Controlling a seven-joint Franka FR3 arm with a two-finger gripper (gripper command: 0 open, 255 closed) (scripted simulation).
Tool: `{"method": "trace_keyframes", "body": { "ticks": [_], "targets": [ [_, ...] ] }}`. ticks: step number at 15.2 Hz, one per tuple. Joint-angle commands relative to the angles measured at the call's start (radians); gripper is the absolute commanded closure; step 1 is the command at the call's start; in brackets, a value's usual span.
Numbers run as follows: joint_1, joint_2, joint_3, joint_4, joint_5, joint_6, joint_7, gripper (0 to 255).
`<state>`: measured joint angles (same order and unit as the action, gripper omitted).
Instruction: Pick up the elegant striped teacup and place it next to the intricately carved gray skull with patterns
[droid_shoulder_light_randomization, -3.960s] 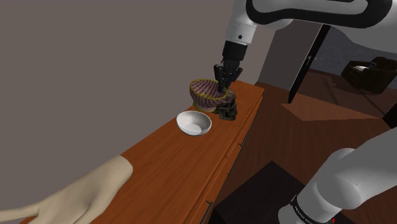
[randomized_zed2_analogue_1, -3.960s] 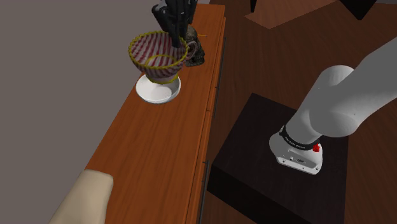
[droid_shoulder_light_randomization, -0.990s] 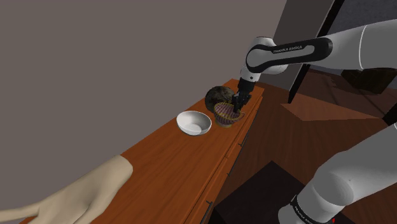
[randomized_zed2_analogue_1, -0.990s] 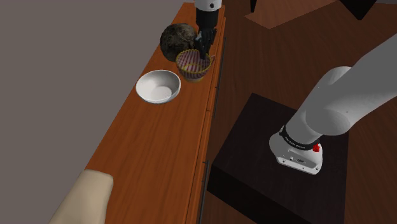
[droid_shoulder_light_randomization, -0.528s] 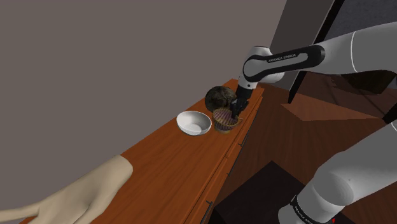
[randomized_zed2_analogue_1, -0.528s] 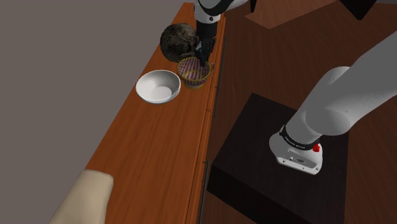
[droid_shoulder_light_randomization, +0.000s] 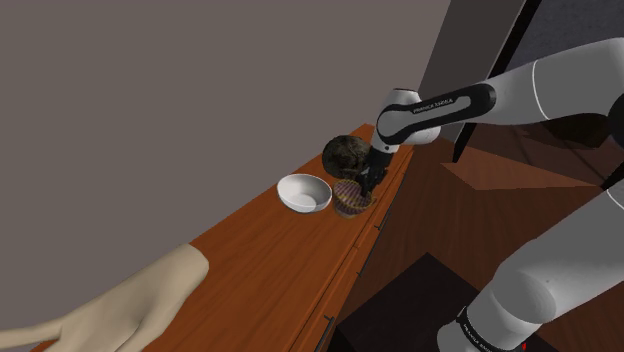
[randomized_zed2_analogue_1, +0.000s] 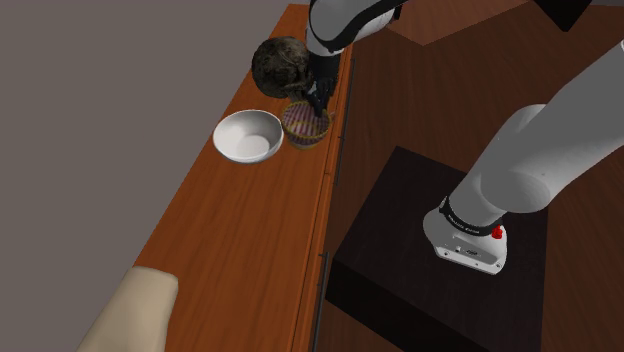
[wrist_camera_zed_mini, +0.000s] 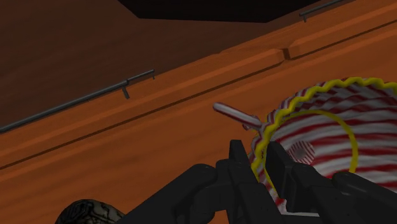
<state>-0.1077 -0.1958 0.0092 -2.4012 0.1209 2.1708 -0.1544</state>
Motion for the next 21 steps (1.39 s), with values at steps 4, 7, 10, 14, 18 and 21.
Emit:
{"method": "trace_keyframes", "body": {
  "ticks": [4,7,10,14,18,21],
  "targets": [
    [0.002,0.028,0.001,-0.020,0.004,0.048,-0.006,255],
    [0.002,0.028,0.000,-0.020,0.004,0.048,-0.006,255],
    [0.002,0.028,0.000,-0.020,0.004,0.048,-0.006,0],
    [0.002,0.029,0.000,-0.020,0.004,0.049,-0.006,0],
    [-0.004,-0.020,-0.005,0.038,-0.006,-0.059,-0.001,0],
    [-0.005,-0.031,-0.007,0.055,-0.008,-0.087,0.000,0]
  ]
}}
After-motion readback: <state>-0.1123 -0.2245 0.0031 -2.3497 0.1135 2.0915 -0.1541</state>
